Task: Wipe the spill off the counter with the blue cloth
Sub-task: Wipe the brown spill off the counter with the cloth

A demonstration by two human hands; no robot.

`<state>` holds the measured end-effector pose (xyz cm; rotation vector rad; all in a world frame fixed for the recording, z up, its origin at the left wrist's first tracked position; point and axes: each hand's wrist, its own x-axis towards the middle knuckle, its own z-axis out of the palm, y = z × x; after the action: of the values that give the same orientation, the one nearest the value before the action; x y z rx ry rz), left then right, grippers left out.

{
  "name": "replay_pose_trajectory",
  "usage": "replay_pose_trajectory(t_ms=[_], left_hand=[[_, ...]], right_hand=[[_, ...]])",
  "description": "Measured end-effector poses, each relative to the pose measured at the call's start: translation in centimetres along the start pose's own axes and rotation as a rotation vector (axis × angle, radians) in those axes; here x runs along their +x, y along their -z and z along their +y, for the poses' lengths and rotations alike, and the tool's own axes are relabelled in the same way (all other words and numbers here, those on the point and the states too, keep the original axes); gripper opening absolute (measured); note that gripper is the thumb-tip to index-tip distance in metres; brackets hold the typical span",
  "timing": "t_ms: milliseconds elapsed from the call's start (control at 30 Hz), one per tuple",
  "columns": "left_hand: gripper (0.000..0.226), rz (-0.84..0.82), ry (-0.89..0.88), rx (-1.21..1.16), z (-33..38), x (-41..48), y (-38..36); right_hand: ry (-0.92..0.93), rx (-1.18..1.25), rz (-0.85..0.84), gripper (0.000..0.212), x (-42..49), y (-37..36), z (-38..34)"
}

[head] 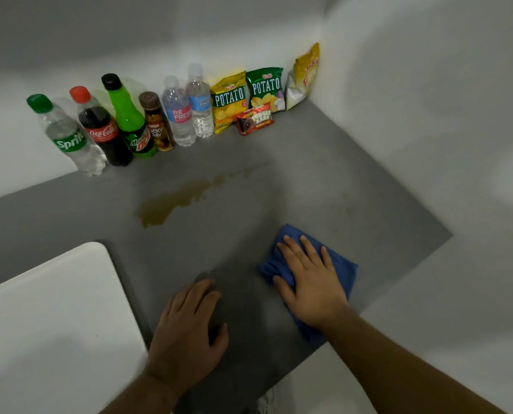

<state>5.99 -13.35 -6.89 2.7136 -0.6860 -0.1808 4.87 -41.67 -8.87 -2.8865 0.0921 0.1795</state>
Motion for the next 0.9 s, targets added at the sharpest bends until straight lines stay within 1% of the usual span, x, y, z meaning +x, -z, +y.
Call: replay_pose_trajectory(t_ms=[67,133,233,300,367,433,533,633,700,800,900], left_hand=[[0.056,-0.011,-0.008,0.010,0.7,0.4,-0.4],[0.056,0.003,-0.007,0.019,1.2,0.9,-0.7],[0.053,0.039,-0.020,0.028,1.7,1.9,-1.5],[0.051,0.060,-0.045,0.014,2.0,2.7,-2.0],[0.050,0.069,-0.060,0.004,2.3,3.7,-2.5],[0.050,0.073,-0.066,0.000,2.6,4.5,-2.8],[0.050,0.073,-0.076,0.001,3.1,5.3,-2.9],[0.050,0.073,-0.083,-0.001,3.4,5.9,-2.8],[0.050,0.085,-0.093,-0.012,3.7,6.4,-2.8],[0.049,0.094,-0.147,-0.050,4.0,7.2,-2.9],[0.048,0.100,-0.193,-0.072,3.9,8.3,-2.7]], right_hand=[[-0.056,0.003,-0.008,0.073,2.0,0.1,-1.0],[-0.062,-0.012,-0.023,0.074,2.7,-0.1,-2.0],[0.032,0.013,-0.035,0.071,0.6,-0.5,-1.7],[0.126,0.038,-0.031,0.069,-1.9,-0.8,-0.3],[0.168,0.041,-0.028,0.067,-4.0,-0.9,1.9],[0.137,0.030,-0.008,0.066,-5.0,-0.5,4.3],[0.018,0.015,0.016,0.066,-3.8,0.7,6.8],[-0.126,0.000,0.020,0.070,-0.2,1.6,6.4],[-0.182,0.006,0.007,0.073,2.2,1.6,4.8],[-0.124,-0.006,-0.020,0.073,3.2,1.0,2.6],[-0.027,0.020,-0.028,0.070,0.7,0.3,2.5]])
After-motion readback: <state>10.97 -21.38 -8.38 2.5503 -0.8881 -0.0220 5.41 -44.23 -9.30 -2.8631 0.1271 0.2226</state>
